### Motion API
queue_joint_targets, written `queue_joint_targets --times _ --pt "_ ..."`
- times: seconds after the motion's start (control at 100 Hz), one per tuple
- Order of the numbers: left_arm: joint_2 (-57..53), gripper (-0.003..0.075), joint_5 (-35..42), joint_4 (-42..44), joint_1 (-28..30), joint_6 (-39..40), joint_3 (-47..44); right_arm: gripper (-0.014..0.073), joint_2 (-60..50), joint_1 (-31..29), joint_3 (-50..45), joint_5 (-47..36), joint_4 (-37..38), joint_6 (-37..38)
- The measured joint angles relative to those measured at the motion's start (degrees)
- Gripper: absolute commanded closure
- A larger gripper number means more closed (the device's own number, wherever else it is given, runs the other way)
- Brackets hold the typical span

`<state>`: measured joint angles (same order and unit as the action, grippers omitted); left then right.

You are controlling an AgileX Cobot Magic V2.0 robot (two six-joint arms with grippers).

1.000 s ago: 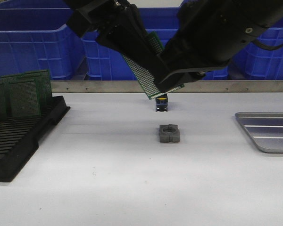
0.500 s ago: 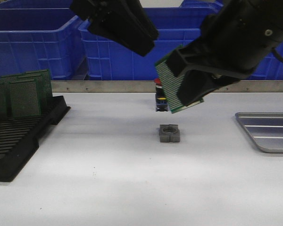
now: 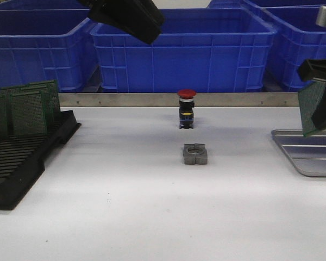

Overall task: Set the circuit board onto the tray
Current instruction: 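Carry the board with the right gripper and release it onto the metal tray, then lower the left gripper into the rack and grasp another green board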

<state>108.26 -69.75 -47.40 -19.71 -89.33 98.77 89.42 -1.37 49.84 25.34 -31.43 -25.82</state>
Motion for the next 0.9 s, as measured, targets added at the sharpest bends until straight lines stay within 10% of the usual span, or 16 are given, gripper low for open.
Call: queue_joint_targets --times 0.14,0.37,0.9 --pt "0.0 0.0247 -0.1 0.0 0.0 0.0 0.0 0.0573 3.5 -1.3 0.0 -0.5 -0.2 0.1" --pt "0.0 0.0247 -0.1 0.0 0.0 0.0 0.0 -0.0075 4.9 -1.4 2.3 -1.1 2.8 -0.6" --pt "0.0 0.0247 -0.2 5.6 2.7 0.0 0.0 -0.0017 0.2 -1.4 5.2 -0.2 8.5 -0.8"
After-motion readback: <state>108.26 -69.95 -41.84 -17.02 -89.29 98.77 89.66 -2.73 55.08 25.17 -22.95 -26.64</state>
